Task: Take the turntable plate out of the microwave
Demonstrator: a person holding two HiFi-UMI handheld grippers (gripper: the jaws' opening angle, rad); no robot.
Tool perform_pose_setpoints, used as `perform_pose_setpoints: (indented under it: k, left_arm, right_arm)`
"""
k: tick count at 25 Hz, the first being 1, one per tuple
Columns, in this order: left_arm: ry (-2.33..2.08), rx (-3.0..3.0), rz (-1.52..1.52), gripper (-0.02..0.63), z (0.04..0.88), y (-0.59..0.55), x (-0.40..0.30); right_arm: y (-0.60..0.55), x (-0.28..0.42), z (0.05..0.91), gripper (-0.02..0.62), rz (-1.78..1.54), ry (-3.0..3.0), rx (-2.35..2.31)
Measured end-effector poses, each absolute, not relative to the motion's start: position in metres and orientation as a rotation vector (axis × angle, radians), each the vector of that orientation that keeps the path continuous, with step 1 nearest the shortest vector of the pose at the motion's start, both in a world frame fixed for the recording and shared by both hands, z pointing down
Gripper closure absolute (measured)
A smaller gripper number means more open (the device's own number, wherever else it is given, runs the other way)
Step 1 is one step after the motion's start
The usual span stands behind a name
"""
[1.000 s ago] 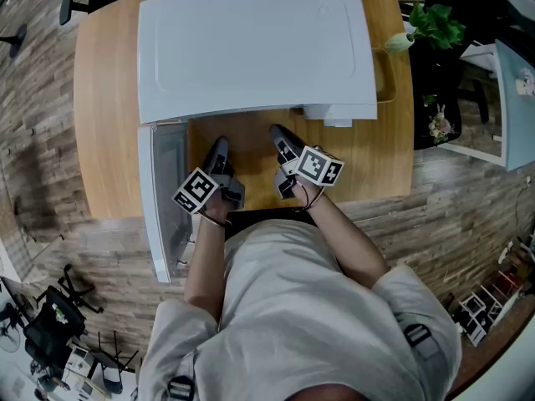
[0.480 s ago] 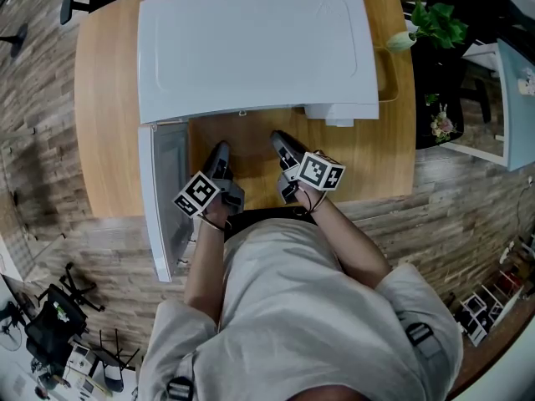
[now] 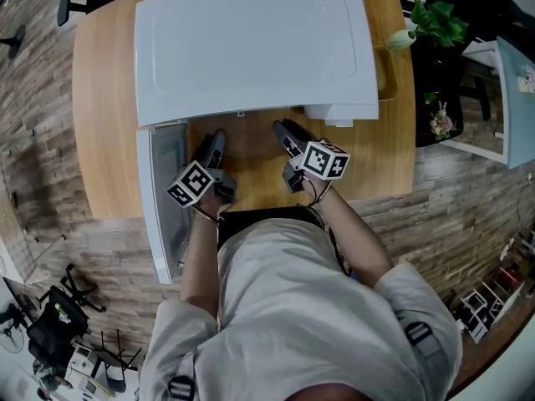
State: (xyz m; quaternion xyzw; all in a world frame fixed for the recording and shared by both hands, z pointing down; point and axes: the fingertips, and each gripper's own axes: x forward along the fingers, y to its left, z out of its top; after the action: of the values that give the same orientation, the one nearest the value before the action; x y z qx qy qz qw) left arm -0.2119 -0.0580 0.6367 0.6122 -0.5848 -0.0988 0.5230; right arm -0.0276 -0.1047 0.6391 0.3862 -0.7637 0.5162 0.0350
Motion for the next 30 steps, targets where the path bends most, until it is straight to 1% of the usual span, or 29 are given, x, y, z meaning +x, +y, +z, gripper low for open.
perform_pose_setpoints:
  k: [8,21,30]
  left_arm:
    - [-1.413,1.472,-0.208,0.379,0.645,-0.072,-0.209]
    - [-1.358,1.472,-0.263,0.38,0.642,-0.088,-0.203]
    - [-1.329,1.469,-0.298,0.398,0.644,-0.096,-0.198]
  right_arm:
    - [-0.119,-0.032,0.64,0.43,1.589,-2.34,1.221]
    - [-0.128,-0.046,0.643,0.43,1.691,-2.339,1.234]
    - [-0.129,-0.052,0.644,0.436,1.757,-2.333,1.229]
